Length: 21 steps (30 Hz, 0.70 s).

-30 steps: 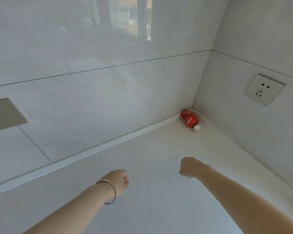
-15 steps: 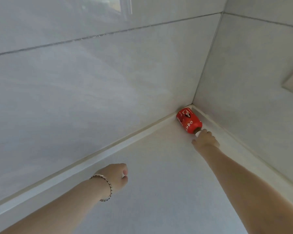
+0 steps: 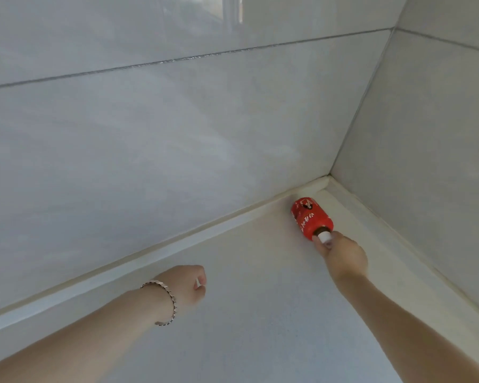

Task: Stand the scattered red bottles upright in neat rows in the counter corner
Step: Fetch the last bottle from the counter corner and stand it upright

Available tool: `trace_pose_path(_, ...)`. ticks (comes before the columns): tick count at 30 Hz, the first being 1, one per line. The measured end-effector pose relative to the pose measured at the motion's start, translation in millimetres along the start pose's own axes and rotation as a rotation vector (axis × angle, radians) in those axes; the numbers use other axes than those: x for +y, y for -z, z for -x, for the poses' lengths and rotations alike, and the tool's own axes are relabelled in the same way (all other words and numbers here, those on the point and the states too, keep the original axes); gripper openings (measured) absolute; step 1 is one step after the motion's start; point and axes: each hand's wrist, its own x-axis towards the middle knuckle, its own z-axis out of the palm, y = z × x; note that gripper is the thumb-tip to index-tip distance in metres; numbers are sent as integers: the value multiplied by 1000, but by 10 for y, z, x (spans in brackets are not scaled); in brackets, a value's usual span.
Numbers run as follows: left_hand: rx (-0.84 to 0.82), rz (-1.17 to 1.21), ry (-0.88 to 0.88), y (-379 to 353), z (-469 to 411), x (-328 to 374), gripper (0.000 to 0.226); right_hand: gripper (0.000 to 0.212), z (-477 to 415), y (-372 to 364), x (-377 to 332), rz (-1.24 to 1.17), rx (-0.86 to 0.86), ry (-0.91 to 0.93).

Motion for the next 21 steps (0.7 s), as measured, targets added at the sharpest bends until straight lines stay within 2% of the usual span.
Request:
trace_pose_path(2,2,39,29,4,232,-118,24,41,208,214,-157,78,-42,101)
trace_pose_path(5,-1,99,95,-115,694,-388,6,40,704,481,-496,198,-168,283)
trace_pose_path(8,-32,147,165,-290,1281,-757,23,33,1457,566,-869,326,-338,472)
trace_pose_path(10,-23,179,202,-419,1712,-1050,30,37,2016,530,-1108,376,-426,575)
trace_pose_path(13,-9,229,267,-637,2337,-1564,17,41,2836,418,-1479,392,-520,683)
trace_pose_path(15,13,253,322,-781,2797,-1945,9,40,3389,334,-1763,401,-548,759)
trace_pose_path(21,97,304,487,-1299,4337,-3200,7,37,5007,104,-2732,422,-543,997)
